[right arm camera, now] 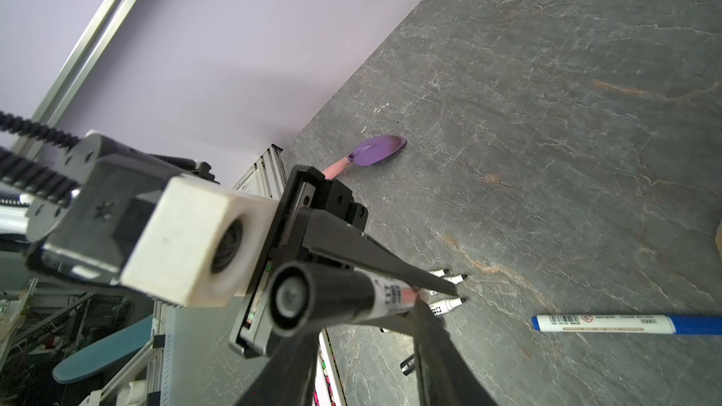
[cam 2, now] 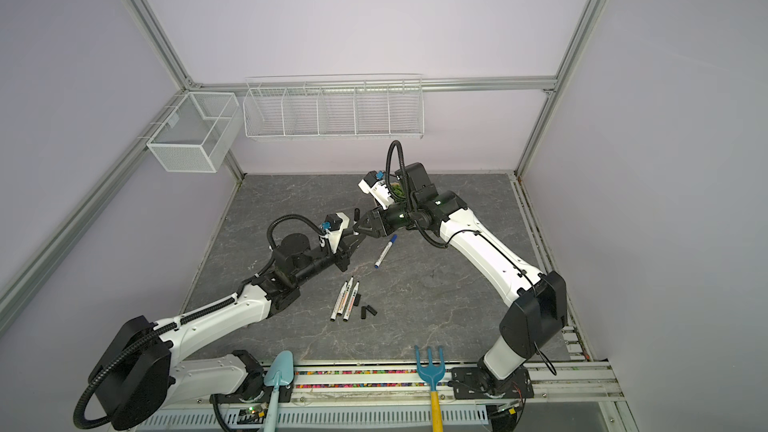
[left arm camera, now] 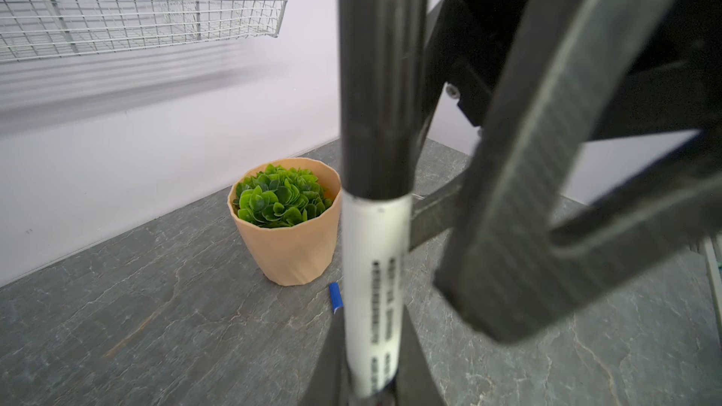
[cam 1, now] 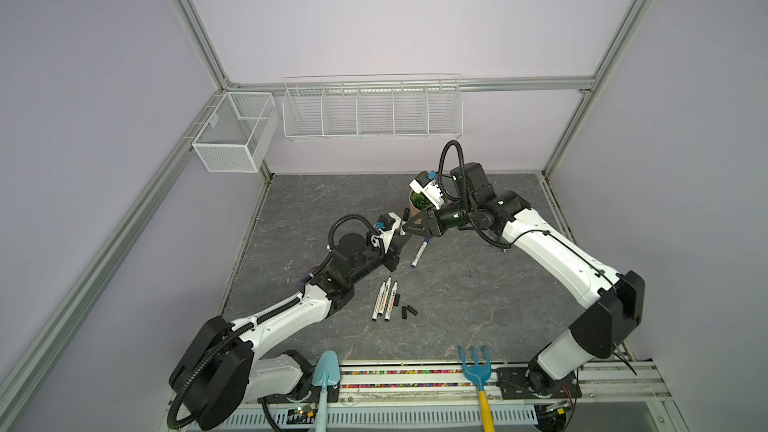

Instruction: Insert the pens into the pen caps

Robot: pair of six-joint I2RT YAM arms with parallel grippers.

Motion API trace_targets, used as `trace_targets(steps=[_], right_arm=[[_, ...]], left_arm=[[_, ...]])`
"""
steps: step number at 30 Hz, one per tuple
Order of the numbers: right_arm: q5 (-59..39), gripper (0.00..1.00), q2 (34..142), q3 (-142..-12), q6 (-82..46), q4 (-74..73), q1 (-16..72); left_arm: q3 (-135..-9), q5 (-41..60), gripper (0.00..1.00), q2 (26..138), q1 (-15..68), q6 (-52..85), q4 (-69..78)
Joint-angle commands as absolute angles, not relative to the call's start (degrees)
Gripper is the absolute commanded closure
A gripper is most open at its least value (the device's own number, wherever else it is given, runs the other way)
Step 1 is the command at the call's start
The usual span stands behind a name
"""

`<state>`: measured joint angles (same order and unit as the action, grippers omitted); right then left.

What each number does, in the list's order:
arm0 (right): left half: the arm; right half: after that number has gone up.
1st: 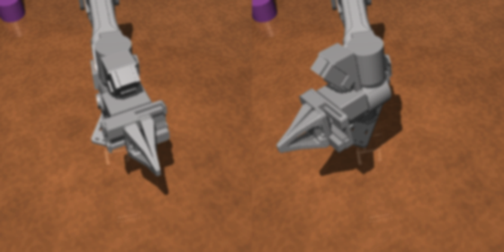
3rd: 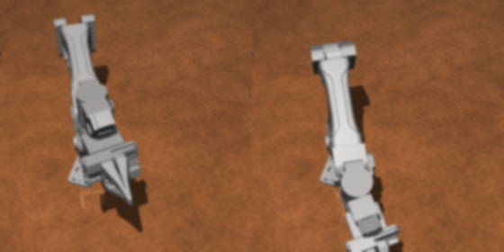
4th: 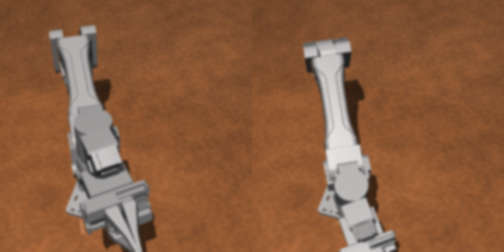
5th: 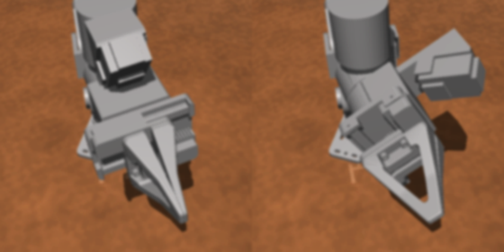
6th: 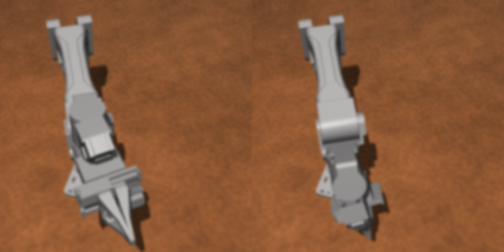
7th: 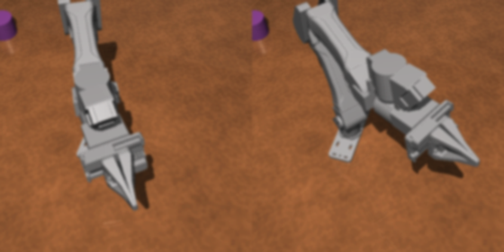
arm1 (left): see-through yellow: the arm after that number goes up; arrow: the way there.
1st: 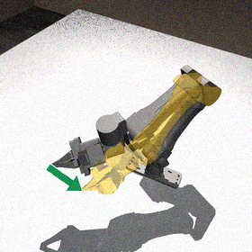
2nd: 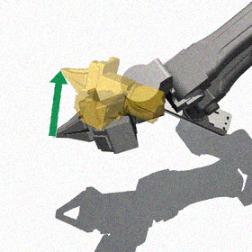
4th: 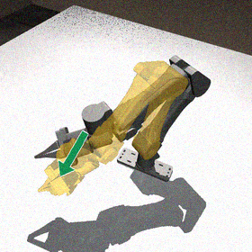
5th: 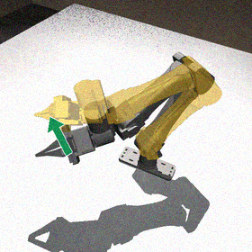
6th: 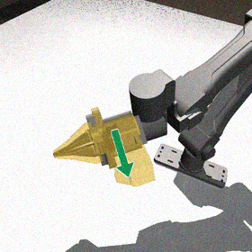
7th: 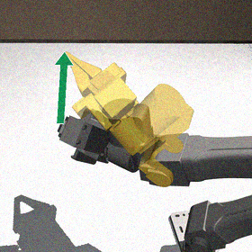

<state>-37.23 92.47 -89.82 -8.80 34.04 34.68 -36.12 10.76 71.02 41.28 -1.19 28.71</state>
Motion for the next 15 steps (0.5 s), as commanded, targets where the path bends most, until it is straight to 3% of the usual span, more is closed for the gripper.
trace_targets(steps=[1,15], right_arm=[[-34.9,0.56,90.1,-89.0,-10.8,29.6,34.0],[-36.4,0.59,90.7,-89.6,-14.9,22.4,33.1]], left_arm=[[-36.3,11.1,1.0,71.9,41.6,-0.2,31.7],[-36.5,12.0,1.0,74.4,41.7,1.2,32.8]])
